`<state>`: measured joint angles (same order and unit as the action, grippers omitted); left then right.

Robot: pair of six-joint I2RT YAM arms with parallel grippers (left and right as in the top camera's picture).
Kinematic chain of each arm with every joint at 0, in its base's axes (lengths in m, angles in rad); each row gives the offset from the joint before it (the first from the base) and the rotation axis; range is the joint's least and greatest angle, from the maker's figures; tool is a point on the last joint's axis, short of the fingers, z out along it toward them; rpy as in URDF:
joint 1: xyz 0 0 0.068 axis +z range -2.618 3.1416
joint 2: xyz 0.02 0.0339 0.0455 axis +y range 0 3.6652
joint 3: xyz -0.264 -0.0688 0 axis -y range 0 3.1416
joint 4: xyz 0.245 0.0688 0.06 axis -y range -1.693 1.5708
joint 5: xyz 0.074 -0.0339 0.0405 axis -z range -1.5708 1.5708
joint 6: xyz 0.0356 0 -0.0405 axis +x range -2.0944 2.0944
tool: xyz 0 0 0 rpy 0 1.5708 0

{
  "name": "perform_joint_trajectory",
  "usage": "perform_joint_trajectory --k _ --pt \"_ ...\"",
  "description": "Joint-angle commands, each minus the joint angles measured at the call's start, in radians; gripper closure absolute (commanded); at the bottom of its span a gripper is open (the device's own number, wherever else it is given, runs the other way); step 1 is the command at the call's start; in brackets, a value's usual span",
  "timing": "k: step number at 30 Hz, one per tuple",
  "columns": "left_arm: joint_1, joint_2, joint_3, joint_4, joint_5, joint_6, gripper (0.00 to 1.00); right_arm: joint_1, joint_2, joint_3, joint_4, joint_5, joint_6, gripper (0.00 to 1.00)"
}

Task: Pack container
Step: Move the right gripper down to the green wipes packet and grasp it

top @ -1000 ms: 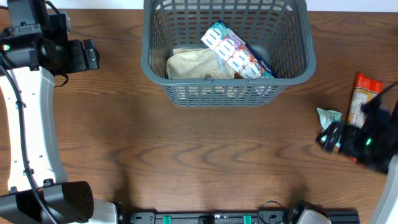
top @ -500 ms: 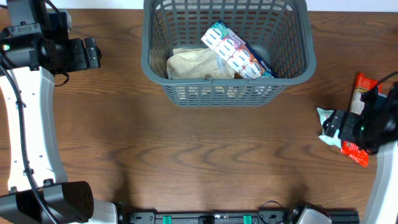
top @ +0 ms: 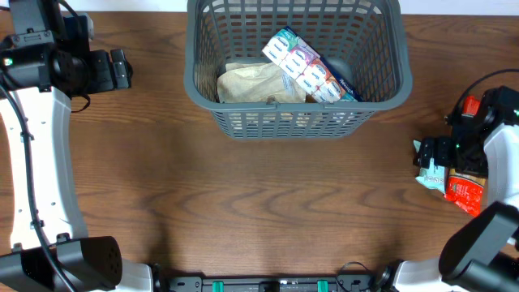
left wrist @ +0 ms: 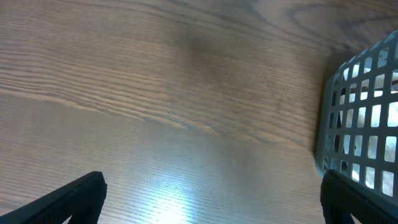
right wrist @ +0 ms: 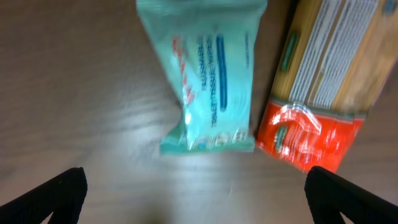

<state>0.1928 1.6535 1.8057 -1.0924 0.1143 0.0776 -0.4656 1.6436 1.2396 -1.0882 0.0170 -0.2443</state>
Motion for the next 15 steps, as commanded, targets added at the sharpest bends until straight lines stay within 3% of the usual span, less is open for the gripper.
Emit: perform_joint_trajectory --k 1,15 --pt "0.002 0.005 -0.005 -0.002 0.010 -0.008 0.01 -0.007 0.039 -0.005 0.045 0.009 -0.042 0.01" --pt "0.002 0.005 -0.005 -0.001 0.010 -0.009 0.01 -0.007 0.224 -0.005 0.182 0.001 -0.041 0.01"
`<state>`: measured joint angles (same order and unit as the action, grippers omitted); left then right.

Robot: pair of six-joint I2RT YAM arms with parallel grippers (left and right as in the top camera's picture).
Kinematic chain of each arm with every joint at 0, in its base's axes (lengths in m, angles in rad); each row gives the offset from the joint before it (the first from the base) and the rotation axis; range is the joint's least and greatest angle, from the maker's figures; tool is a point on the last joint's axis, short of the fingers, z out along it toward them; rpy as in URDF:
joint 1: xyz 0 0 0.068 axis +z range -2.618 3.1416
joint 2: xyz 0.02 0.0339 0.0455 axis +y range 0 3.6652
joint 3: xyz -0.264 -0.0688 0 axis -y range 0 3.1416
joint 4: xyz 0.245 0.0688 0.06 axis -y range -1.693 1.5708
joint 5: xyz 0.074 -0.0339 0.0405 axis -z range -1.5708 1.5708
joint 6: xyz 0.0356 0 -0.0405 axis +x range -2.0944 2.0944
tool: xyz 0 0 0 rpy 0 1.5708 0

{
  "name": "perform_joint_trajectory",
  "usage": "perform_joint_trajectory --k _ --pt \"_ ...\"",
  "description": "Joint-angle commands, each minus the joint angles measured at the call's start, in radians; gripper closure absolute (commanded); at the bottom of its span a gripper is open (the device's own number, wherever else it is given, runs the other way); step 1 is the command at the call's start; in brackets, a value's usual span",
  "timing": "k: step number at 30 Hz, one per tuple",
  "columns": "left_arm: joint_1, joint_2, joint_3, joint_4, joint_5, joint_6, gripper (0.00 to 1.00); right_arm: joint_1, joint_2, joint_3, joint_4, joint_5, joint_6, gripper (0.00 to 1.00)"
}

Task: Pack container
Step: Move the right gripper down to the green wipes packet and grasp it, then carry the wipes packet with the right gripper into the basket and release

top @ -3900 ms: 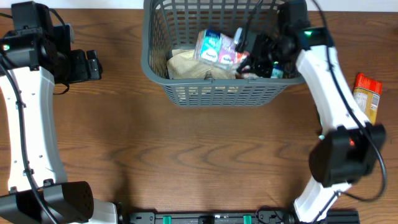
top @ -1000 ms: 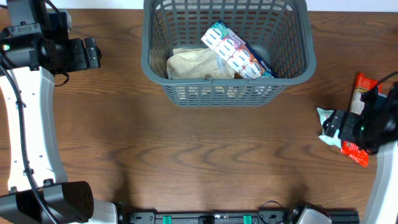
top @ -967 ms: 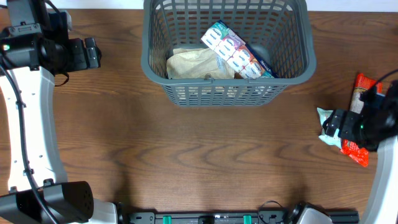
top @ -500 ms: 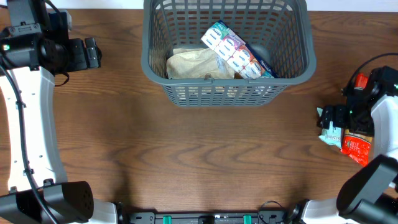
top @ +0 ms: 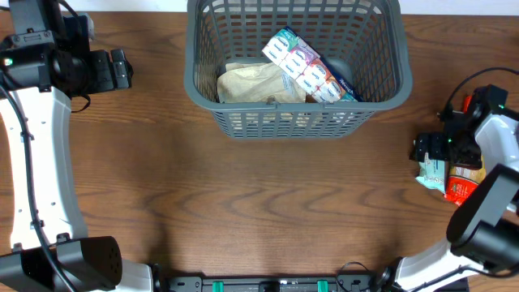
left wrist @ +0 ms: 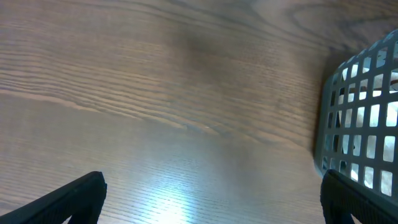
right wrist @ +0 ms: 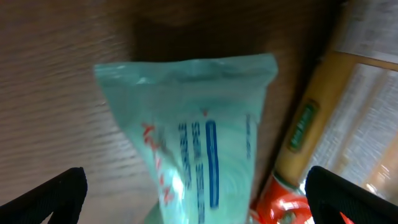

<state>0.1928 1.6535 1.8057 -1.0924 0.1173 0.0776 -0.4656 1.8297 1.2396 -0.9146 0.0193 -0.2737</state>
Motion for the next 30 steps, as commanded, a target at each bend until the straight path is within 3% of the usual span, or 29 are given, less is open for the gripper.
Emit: perform_joint_trajectory --k 1,6,9,20,23,28,30 --pt "0.002 0.005 -0.005 -0.001 0.006 -0.009 0.01 -0.007 0.048 -0.005 0.014 -0.001 -0.012 0.01" --pt "0.002 0.005 -0.005 -0.001 0.006 -0.009 0.01 -0.007 0.100 -0.005 0.035 -0.006 -0.011 0.02" --pt "0.002 0.005 -0.005 -0.001 0.006 -0.009 0.01 -0.007 0.121 -0.005 0.052 -0.034 -0.011 0.08" --pt "0.002 0.005 -0.005 -0.002 0.006 -0.009 0.01 -0.004 0.152 -0.005 0.070 -0.058 0.011 0.58" --pt "0.002 0.005 -0.005 -0.002 0.006 -0.009 0.01 -0.004 0.151 0.004 0.069 -0.059 0.046 0.83" --pt "0.002 0.005 -0.005 -0.002 0.006 -0.009 0.01 -0.004 0.137 0.086 0.010 -0.091 0.060 0.98" --pt "0.002 0.005 -0.005 -0.002 0.006 -0.009 0.01 -0.004 0.121 0.149 -0.029 -0.109 0.062 0.99"
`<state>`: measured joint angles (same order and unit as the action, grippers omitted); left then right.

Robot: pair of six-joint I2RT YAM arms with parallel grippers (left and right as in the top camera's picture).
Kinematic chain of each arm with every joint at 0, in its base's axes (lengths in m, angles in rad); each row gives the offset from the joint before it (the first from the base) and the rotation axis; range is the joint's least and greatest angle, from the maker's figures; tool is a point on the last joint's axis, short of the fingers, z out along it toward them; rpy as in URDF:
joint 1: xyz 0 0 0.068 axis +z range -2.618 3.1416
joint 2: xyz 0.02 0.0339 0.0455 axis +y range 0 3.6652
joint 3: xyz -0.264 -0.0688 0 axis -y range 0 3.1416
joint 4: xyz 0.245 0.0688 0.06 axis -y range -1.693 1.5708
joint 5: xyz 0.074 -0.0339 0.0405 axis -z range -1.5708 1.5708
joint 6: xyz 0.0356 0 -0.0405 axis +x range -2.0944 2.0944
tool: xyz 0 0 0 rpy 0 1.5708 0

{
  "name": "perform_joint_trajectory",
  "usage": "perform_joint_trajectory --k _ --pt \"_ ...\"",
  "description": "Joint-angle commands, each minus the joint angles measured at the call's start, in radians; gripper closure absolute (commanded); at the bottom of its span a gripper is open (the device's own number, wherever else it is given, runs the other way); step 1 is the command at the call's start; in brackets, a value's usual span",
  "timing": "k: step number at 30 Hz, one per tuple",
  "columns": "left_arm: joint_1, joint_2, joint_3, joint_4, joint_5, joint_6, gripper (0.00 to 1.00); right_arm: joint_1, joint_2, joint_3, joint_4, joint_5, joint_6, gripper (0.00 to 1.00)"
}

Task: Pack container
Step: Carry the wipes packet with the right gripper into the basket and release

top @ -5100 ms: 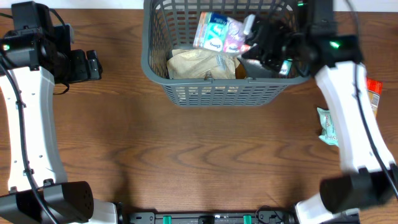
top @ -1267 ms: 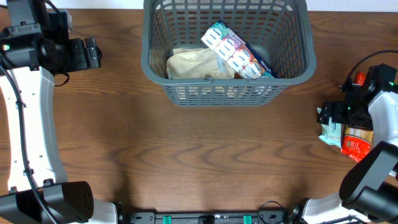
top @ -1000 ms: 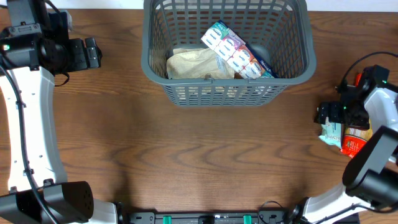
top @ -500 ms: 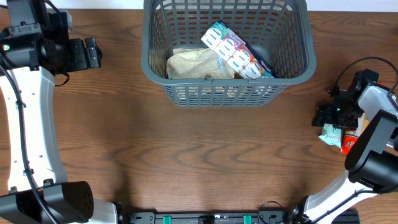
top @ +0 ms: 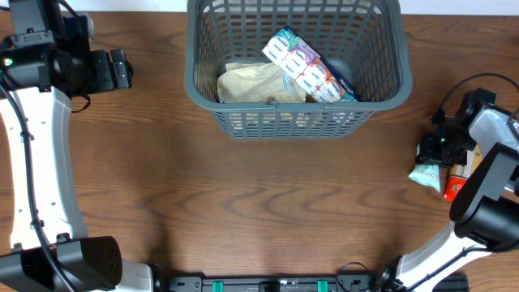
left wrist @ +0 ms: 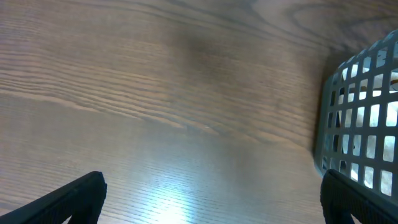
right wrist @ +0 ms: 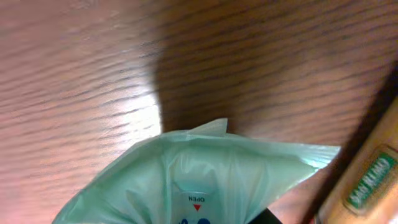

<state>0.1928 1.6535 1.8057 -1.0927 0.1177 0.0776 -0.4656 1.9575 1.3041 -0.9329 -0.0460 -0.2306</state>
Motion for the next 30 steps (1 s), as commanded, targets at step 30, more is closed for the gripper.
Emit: perform_joint_trajectory --k 30 --pt "0.002 0.005 -0.005 -0.028 0.006 -0.004 0.01 0.600 -0.207 0.912 -0.275 -0.425 -0.830 0.99"
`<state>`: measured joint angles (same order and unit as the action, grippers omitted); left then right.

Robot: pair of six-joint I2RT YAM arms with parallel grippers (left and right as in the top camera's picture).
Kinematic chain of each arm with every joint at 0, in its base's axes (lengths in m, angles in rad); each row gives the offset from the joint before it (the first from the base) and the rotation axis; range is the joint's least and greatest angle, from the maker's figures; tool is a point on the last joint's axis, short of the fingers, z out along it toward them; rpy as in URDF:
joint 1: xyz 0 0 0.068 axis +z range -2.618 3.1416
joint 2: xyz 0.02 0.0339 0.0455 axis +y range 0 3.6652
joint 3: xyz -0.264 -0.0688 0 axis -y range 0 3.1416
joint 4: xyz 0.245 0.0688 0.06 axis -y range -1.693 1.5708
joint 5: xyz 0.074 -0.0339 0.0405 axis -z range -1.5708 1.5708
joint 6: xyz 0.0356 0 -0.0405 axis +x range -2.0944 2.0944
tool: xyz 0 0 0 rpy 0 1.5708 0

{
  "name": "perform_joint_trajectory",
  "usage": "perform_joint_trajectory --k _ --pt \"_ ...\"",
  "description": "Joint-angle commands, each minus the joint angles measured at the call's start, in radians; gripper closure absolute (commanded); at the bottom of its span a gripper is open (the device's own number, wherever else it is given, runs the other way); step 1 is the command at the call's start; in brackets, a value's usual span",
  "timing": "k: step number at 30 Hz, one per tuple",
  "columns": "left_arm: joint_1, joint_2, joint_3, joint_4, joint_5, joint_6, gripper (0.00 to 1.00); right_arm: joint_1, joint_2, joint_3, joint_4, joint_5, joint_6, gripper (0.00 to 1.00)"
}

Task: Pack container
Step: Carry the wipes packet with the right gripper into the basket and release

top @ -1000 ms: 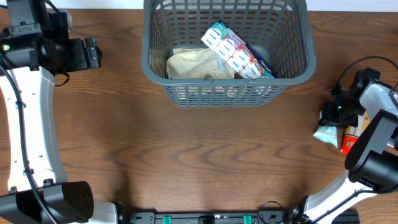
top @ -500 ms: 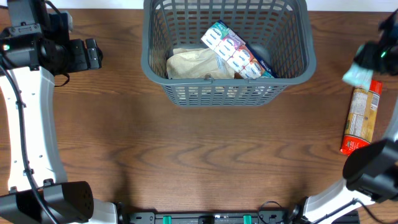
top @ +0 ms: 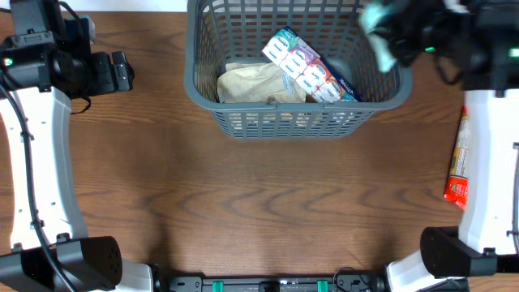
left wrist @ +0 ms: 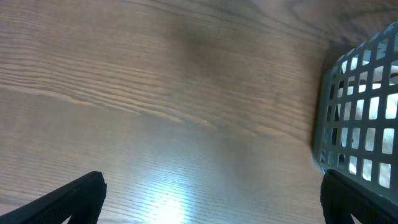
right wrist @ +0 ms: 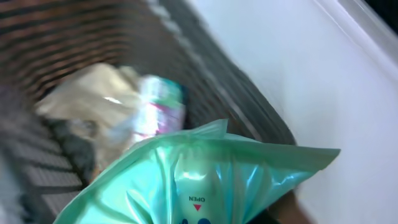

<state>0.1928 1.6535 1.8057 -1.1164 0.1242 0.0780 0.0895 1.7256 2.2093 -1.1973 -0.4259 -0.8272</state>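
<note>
The grey mesh basket stands at the table's far middle. In it lie a tan bag and a colourful multi-pack. My right gripper hangs above the basket's far right corner, shut on a teal wipes packet. In the right wrist view this packet fills the lower half and hides the fingers, with the basket and its contents blurred below. My left gripper stays open over bare table left of the basket, nothing between its fingers.
A long pasta packet with a red end lies at the table's right edge. A white wall or surface borders the table just behind the basket.
My right gripper, shut on the teal packet at the table's right edge beside the pasta, is now up over the basket's far right corner with the packet. The left arm has not moved.
My right gripper first hovered open above the teal packet lying beside the pasta. It then stood lower and closer over the packet, then was shut on it at the table. Now the packet is held above the basket.
</note>
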Motion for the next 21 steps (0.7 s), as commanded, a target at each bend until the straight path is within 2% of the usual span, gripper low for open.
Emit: perform_joint_trajectory --k 1,3,11,21 --pt "0.002 0.005 -0.005 -0.005 -0.001 -0.003 0.01 0.062 0.043 0.007 -0.024 -0.045 -0.274 0.99" --pt "0.002 0.005 -0.005 -0.008 -0.001 0.004 0.01 0.086 0.087 0.007 -0.054 -0.045 -0.321 0.99" --pt "0.002 0.004 -0.005 -0.001 -0.005 0.007 0.02 0.101 0.308 0.006 -0.135 -0.029 -0.322 0.99" --pt "0.002 0.004 -0.005 0.001 -0.005 0.007 0.01 0.087 0.487 0.006 -0.015 0.150 -0.271 0.99"
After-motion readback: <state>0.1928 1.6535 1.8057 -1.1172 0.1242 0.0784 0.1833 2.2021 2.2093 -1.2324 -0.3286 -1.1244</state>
